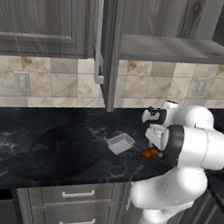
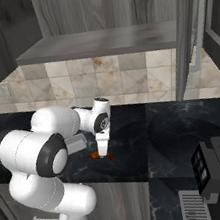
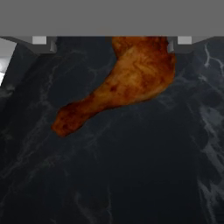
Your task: Retrieve the tupperware from the cabinet, then place the raw meat into the tupperware to avoid contamination.
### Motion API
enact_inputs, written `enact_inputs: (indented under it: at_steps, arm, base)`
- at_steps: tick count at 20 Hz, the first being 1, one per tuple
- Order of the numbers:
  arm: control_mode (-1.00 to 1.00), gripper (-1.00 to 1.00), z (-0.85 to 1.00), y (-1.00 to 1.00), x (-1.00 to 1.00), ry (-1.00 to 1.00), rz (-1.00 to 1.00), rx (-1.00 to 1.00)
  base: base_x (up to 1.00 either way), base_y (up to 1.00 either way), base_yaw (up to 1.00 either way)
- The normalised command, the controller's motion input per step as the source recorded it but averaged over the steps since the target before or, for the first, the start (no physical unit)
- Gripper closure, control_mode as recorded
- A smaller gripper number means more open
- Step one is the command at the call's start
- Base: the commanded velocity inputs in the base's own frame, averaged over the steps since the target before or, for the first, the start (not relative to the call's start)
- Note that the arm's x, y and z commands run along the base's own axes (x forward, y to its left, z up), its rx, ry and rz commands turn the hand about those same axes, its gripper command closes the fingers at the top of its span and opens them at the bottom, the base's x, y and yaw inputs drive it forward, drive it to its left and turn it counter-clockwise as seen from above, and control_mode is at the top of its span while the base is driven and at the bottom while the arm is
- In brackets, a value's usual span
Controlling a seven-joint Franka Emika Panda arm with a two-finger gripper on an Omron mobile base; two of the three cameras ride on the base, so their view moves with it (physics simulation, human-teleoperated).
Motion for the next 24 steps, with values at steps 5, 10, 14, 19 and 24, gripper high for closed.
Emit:
enact_inputs:
  at_steps: [5, 10, 14, 19, 24]
  arm:
    - [-1.0, -1.0, -0.08, 0.07, -0.06, 0.03, 0.05, 0.0]
    - [-1.0, -1.0, -0.1, 0.0, -0.02, -0.04, 0.0, 0.0]
    - [-1.0, -1.0, -0.1, 0.01, 0.0, -0.11, 0.0, 0.0]
    - [-1.0, -1.0, -0.01, 0.09, 0.18, -0.12, 0.0, 0.0]
    - [-1.0, -1.0, -0.03, 0.05, 0.16, -0.06, 0.0, 0.0]
  base:
    - [0.0, 0.0, 0.0]
    - [0.0, 0.0, 0.0]
    - [0.0, 0.0, 0.0]
    - [0.0, 0.0, 0.0]
    - [0.0, 0.0, 0.0]
